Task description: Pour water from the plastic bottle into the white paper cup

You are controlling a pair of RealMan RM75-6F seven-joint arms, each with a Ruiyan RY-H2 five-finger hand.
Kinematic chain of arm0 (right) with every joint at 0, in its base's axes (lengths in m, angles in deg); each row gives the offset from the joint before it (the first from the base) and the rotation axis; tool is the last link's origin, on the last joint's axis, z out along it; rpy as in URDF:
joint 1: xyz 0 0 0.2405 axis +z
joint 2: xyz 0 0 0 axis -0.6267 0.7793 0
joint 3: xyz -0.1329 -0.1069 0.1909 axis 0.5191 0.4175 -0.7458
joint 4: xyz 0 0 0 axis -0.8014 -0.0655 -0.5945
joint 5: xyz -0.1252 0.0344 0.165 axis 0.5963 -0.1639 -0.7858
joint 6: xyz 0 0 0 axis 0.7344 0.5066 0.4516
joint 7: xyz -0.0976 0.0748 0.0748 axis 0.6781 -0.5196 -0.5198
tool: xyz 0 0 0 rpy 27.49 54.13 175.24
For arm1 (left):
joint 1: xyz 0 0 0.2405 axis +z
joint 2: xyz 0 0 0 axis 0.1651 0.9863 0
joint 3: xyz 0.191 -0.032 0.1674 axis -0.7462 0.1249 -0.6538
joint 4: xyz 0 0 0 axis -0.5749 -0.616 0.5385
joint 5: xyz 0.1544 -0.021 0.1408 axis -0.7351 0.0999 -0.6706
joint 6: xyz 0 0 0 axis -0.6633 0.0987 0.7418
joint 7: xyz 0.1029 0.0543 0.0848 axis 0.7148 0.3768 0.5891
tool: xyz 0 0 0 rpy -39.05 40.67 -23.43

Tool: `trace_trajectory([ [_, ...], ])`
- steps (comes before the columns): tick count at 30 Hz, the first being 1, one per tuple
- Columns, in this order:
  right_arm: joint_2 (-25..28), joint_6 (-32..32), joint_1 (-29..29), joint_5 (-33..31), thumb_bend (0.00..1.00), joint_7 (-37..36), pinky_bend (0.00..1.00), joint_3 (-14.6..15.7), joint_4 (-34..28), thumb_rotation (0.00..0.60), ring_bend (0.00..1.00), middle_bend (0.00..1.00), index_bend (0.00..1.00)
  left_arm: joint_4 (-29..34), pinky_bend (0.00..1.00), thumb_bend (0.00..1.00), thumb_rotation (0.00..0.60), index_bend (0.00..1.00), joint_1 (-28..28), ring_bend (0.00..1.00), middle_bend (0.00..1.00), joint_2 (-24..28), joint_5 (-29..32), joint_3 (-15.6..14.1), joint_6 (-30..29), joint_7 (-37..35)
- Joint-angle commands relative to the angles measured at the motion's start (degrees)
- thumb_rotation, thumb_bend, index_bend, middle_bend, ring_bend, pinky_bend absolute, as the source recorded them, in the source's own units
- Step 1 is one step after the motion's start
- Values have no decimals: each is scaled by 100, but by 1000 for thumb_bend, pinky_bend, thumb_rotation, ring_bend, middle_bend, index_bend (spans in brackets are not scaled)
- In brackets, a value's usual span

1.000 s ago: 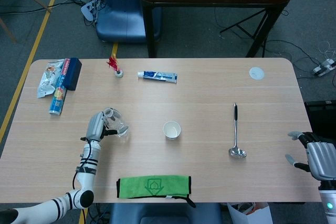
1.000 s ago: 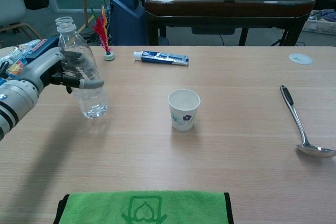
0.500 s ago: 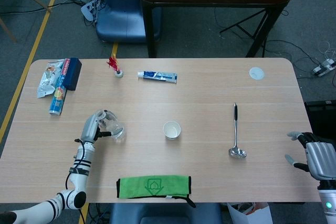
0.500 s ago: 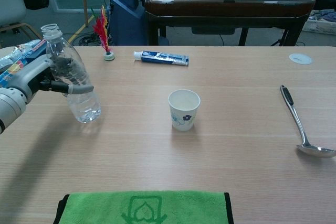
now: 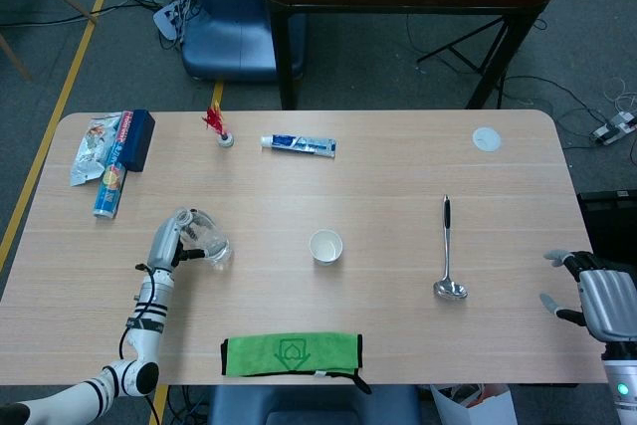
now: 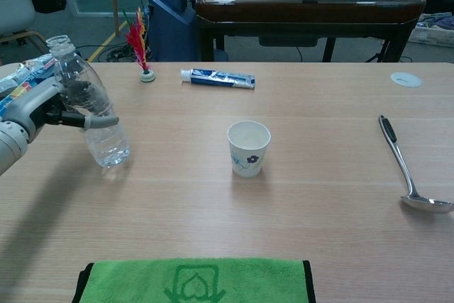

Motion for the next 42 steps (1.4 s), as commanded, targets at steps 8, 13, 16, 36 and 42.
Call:
trace_trajectory([
  [8, 1, -6, -2, 14, 174, 6, 438, 7, -8, 600, 324, 416, 351, -10, 401, 20, 600, 475, 29, 294, 457, 72, -42, -50, 115, -112],
  [13, 1, -15, -4, 14, 174, 11, 438, 4, -11, 600, 324, 416, 351, 37, 318, 20, 600, 379, 32, 225, 366, 152, -63, -105, 246, -155],
  [16, 1, -18, -5, 17, 174, 15, 438, 6, -13, 600, 324, 416, 352, 91, 281, 20, 600, 333, 35, 188, 316, 213, -62, -137, 334, -151],
  [36, 2, -17, -4, 19, 174, 18, 438, 7, -22, 600, 323, 416, 351, 461, 195, 20, 600, 209, 100, 89, 198, 483, 155, -158, 590, 157],
  [42, 7, -22, -5, 23, 174, 16, 438, 8, -27, 600, 324, 416, 351, 744, 167, 18, 600, 140, 120, 51, 128, 653, 393, -128, 767, 418],
])
